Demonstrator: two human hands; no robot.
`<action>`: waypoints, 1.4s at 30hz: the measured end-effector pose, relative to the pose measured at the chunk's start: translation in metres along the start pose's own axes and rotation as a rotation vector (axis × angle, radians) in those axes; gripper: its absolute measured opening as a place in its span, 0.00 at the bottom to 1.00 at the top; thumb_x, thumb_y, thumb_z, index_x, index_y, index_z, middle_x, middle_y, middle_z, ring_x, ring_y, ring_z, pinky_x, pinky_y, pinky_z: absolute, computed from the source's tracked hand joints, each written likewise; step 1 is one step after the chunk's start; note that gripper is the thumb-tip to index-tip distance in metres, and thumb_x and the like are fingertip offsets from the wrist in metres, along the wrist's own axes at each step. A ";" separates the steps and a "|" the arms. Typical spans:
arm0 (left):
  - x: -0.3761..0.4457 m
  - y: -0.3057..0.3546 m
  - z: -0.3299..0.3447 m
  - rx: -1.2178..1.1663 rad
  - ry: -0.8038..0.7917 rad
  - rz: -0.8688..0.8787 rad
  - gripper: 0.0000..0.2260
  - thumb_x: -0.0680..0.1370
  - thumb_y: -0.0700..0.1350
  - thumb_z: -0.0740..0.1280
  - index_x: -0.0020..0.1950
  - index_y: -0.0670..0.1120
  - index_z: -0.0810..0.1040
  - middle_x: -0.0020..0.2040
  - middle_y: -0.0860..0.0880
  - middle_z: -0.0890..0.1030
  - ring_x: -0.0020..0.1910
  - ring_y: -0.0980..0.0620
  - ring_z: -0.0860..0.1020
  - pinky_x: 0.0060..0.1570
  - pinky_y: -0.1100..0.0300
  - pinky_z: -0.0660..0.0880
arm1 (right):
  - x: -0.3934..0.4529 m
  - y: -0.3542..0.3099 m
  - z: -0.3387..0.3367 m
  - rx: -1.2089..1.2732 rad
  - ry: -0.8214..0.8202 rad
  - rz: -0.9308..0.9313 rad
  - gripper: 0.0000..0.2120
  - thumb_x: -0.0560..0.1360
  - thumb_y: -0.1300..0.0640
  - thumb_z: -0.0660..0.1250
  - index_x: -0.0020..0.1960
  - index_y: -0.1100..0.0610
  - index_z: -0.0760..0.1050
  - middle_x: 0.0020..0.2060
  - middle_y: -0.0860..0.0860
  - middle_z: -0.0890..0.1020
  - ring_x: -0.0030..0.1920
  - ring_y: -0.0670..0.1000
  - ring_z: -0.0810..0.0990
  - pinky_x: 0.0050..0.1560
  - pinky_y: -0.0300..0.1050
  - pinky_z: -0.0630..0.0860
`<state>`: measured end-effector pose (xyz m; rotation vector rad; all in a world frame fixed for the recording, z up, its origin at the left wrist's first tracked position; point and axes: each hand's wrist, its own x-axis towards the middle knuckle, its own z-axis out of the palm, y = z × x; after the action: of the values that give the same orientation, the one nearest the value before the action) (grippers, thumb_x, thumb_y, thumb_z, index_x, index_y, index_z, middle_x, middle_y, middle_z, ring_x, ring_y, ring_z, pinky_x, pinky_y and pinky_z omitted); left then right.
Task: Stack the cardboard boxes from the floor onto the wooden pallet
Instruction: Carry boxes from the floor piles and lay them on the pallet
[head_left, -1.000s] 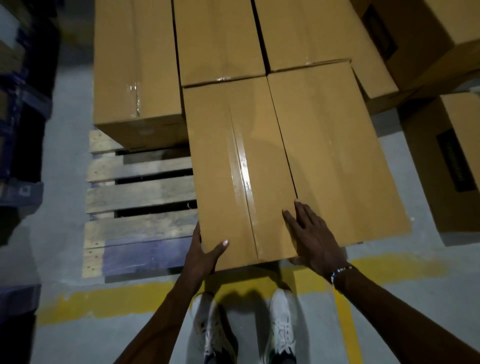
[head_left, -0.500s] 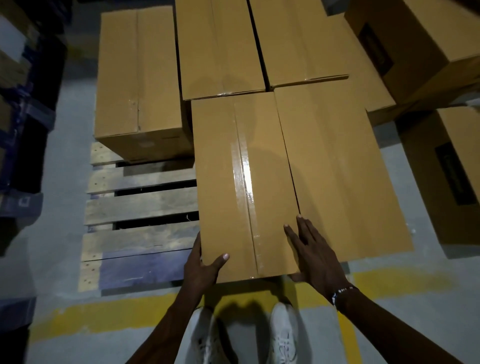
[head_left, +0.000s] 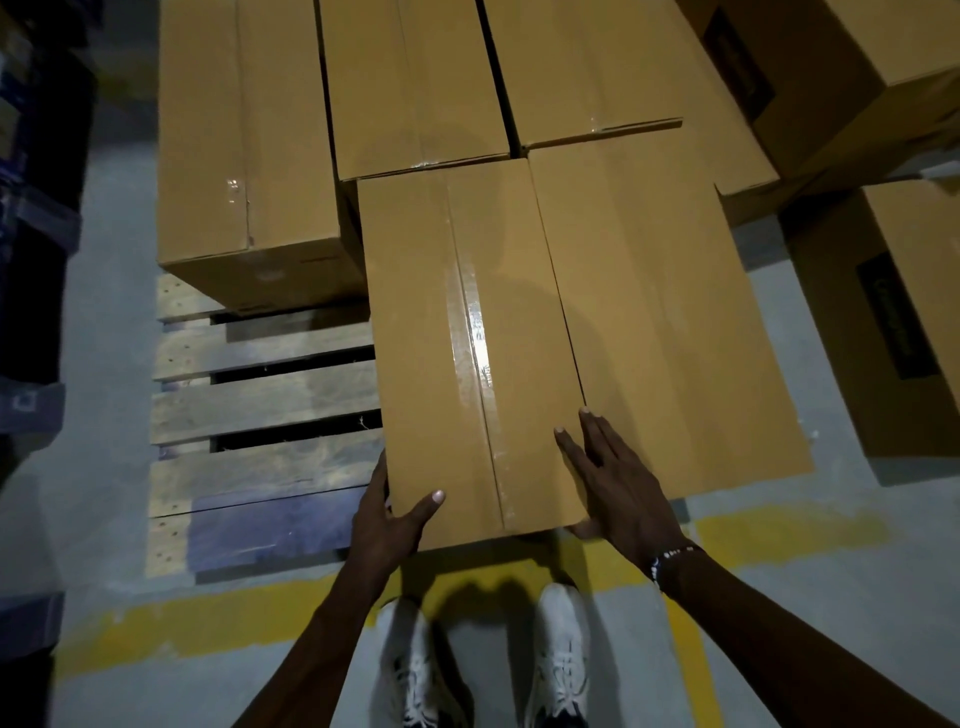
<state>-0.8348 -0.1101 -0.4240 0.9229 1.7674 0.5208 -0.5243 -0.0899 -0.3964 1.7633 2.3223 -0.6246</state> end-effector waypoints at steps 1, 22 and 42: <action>0.001 0.000 0.000 -0.009 -0.001 -0.001 0.42 0.73 0.57 0.78 0.83 0.59 0.61 0.73 0.51 0.76 0.65 0.51 0.76 0.66 0.49 0.76 | 0.000 0.000 0.001 -0.005 0.004 0.001 0.68 0.59 0.39 0.84 0.84 0.48 0.43 0.83 0.58 0.46 0.82 0.60 0.52 0.69 0.53 0.72; -0.028 0.101 -0.035 0.281 0.116 0.080 0.20 0.81 0.43 0.72 0.71 0.40 0.75 0.65 0.43 0.81 0.57 0.44 0.82 0.57 0.60 0.77 | -0.023 0.033 -0.106 0.582 0.125 0.108 0.40 0.66 0.64 0.82 0.76 0.59 0.71 0.77 0.60 0.69 0.74 0.60 0.71 0.69 0.60 0.73; -0.323 0.373 -0.143 0.130 0.047 0.324 0.11 0.84 0.44 0.68 0.65 0.44 0.80 0.51 0.53 0.84 0.50 0.50 0.84 0.42 0.52 0.83 | -0.273 -0.024 -0.389 1.107 0.486 0.531 0.17 0.76 0.65 0.74 0.63 0.57 0.82 0.63 0.55 0.83 0.60 0.52 0.83 0.65 0.56 0.79</action>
<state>-0.7827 -0.1255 0.0867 1.3098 1.7176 0.6435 -0.4193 -0.1733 0.0601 3.1086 1.5786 -1.7169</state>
